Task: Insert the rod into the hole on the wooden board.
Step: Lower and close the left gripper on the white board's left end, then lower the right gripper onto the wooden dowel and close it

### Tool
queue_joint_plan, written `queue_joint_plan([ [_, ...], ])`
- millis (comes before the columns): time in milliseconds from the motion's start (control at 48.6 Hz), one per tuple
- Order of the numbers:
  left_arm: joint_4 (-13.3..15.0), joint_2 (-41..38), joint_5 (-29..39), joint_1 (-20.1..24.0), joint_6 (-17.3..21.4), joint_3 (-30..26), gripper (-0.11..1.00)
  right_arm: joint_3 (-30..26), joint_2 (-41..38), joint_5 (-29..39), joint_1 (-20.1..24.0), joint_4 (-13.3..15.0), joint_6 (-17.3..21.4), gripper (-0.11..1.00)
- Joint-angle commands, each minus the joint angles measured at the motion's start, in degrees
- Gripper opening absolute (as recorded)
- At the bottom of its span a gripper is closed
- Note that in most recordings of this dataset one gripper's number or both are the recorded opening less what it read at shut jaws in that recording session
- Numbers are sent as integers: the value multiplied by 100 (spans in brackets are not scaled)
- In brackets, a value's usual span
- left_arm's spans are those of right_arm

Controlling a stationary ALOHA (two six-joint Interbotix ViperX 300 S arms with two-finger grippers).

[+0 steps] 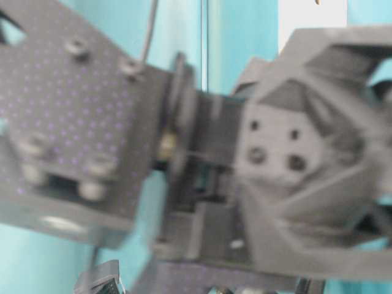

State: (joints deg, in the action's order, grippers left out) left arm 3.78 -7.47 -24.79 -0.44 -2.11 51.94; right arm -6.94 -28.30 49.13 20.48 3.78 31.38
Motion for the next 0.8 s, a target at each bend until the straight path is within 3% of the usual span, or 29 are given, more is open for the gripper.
queue_joint_plan([
  [0, -9, 88, -26, 18, -26, -97, 96, -185, 105, 53, 53, 0, -9, 79],
  [783, -9, 70, -18, 26, -26, -132, 96, -281, -176, -18, 44, 44, 53, 78],
])
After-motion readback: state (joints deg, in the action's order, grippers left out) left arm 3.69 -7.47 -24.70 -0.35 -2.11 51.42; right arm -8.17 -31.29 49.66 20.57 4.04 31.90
